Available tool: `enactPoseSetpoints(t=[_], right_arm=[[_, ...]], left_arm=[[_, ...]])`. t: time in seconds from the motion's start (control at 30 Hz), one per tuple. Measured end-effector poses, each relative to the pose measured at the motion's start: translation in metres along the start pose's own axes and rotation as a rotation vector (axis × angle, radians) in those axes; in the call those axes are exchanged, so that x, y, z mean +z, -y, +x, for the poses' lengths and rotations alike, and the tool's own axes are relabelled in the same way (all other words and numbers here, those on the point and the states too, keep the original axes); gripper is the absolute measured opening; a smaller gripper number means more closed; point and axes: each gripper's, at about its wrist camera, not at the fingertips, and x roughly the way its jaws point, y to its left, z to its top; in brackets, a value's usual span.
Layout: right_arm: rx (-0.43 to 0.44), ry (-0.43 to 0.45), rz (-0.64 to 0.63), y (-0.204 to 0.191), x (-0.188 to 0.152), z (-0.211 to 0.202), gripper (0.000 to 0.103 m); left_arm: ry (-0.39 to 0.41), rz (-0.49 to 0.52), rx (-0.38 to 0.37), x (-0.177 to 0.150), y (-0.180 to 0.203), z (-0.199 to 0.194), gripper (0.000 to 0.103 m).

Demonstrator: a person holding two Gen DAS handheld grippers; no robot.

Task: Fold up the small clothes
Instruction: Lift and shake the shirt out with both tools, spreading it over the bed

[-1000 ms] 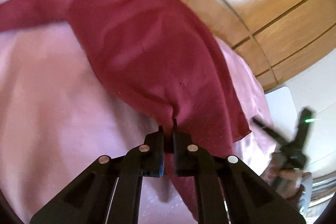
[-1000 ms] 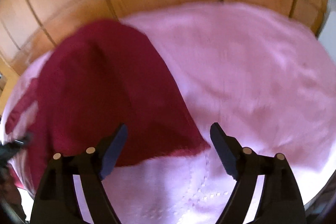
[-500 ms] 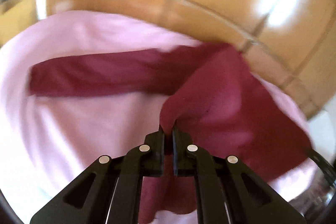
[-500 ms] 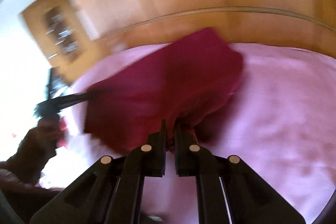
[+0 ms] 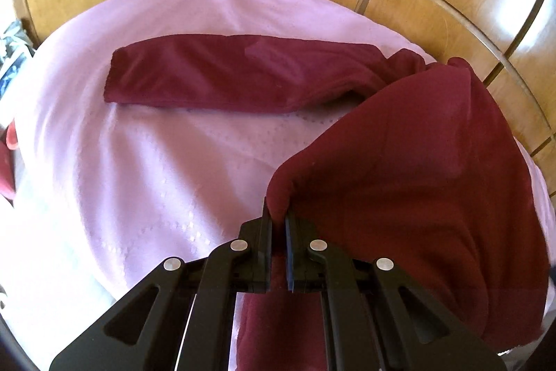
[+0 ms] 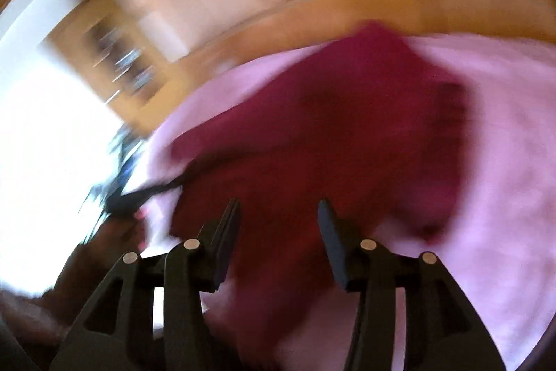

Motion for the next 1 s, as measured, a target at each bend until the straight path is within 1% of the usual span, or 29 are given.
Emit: enactPoseSetpoints(t=[0.03,0.07,0.13,0.17,0.23,0.3,0.33,0.37,0.4,0.47,0.5,0.57,0.67,0.7,0.73,0.8,0.87,0.9,0.93,0.97,1.0], right_arm=[[-0.089,0.007,0.043,0.016,0.003,0.001,0.052],[-0.195,-0.004,0.098,0.038,0.008,0.006,0.055],[-0.245,-0.055,0.168,0.073,0.015,0.018,0.055],[-0.244,-0.075,0.185,0.077,0.014,0.029,0.054],[-0.215,-0.118,0.208,0.083,0.013,0.049,0.045],[-0.198,-0.112,0.173,0.075,0.014,0.050,0.017],[-0.198,-0.109,0.152,0.073,0.018,0.047,0.011],[-0.204,-0.102,0.125,0.066,0.018,0.048,0.010],[-0.226,-0.088,0.091,0.067,0.024,0.046,0.010],[-0.296,-0.040,0.017,0.063,0.033,0.022,0.009],[-0.347,-0.010,-0.014,0.066,0.037,0.005,0.009],[-0.481,0.043,-0.087,0.073,0.043,-0.023,0.008],[-0.733,0.092,-0.169,0.095,0.062,-0.064,0.008],[-0.804,0.105,-0.183,0.103,0.069,-0.073,0.008],[-0.893,0.120,-0.196,0.115,0.080,-0.085,0.008],[-1.016,0.130,-0.186,0.138,0.101,-0.097,0.008],[-1.085,0.132,-0.161,0.163,0.115,-0.109,0.008],[-1.116,0.131,-0.135,0.174,0.125,-0.110,0.008],[-1.112,0.131,-0.107,0.184,0.132,-0.113,0.008],[-1.093,0.129,-0.080,0.189,0.136,-0.111,0.011],[-1.078,0.132,-0.064,0.190,0.138,-0.114,0.022]], left_arm=[[0.001,0.003,-0.001,-0.002,0.001,-0.001,0.005],[0.002,0.005,-0.001,-0.001,0.001,-0.001,0.005],[0.000,0.001,-0.006,0.001,0.003,0.003,0.005],[0.001,-0.002,-0.010,0.001,0.003,0.002,0.005],[0.002,-0.004,-0.016,0.000,0.002,0.001,0.005],[0.001,-0.001,-0.018,-0.001,0.004,-0.001,0.005],[0.002,0.004,-0.020,-0.002,0.005,-0.001,0.005],[0.006,0.016,-0.019,-0.002,0.008,-0.003,0.005],[0.008,0.025,-0.019,-0.002,0.010,-0.004,0.005],[0.012,0.040,-0.035,-0.002,0.015,-0.010,0.005],[0.016,0.046,-0.048,-0.002,0.017,-0.013,0.005],[0.021,0.054,-0.101,-0.002,0.023,-0.024,0.005],[0.016,0.077,-0.185,-0.004,0.037,-0.039,0.005],[0.011,0.087,-0.214,-0.004,0.043,-0.042,0.005],[-0.002,0.096,-0.262,-0.006,0.052,-0.046,0.005],[-0.021,0.101,-0.326,-0.006,0.065,-0.050,0.005],[-0.024,0.123,-0.351,-0.005,0.079,-0.052,0.005],[-0.017,0.144,-0.339,-0.004,0.085,-0.051,0.005],[-0.010,0.165,-0.320,-0.003,0.092,-0.050,0.005],[-0.008,0.183,-0.300,-0.001,0.098,-0.047,0.005],[-0.008,0.194,-0.281,0.001,0.103,-0.043,0.005]])
